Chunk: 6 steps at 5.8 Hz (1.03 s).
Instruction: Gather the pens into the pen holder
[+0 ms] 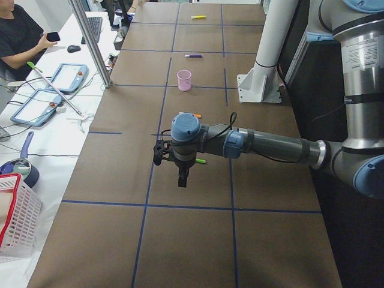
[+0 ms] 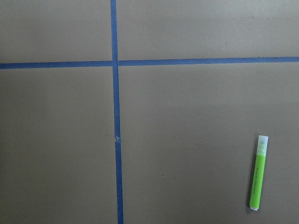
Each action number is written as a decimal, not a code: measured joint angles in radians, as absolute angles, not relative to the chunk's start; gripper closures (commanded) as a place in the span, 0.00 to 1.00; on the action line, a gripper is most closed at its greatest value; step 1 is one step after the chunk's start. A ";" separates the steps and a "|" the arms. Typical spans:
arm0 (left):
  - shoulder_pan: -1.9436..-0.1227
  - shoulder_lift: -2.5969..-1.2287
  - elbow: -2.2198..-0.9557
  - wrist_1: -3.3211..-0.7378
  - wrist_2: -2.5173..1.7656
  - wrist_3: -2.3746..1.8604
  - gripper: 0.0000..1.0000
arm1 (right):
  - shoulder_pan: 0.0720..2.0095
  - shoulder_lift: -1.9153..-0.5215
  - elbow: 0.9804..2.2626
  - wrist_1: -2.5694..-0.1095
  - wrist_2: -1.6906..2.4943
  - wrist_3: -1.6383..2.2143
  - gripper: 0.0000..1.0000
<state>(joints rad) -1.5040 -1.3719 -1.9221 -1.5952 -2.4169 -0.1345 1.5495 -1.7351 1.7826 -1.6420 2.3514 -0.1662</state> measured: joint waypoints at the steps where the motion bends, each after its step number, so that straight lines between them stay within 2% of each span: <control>1: -1.473 -1.375 -1.923 -1.596 -2.418 -0.148 0.00 | 1.542 -1.733 1.783 -1.642 2.352 -0.165 0.00; 4: -1.201 -1.478 -1.894 -1.596 -2.407 -0.277 0.00 | 1.534 -1.732 1.786 -1.642 2.355 -0.160 0.00; 6: -1.079 -1.565 -1.818 -1.598 -2.389 -0.300 0.00 | 1.530 -1.732 1.787 -1.642 2.355 -0.160 0.00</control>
<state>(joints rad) -1.0788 -1.5654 -1.8176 -1.5977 -2.3894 -0.3004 1.5303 -1.7319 1.7870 -1.6421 2.3551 -0.1603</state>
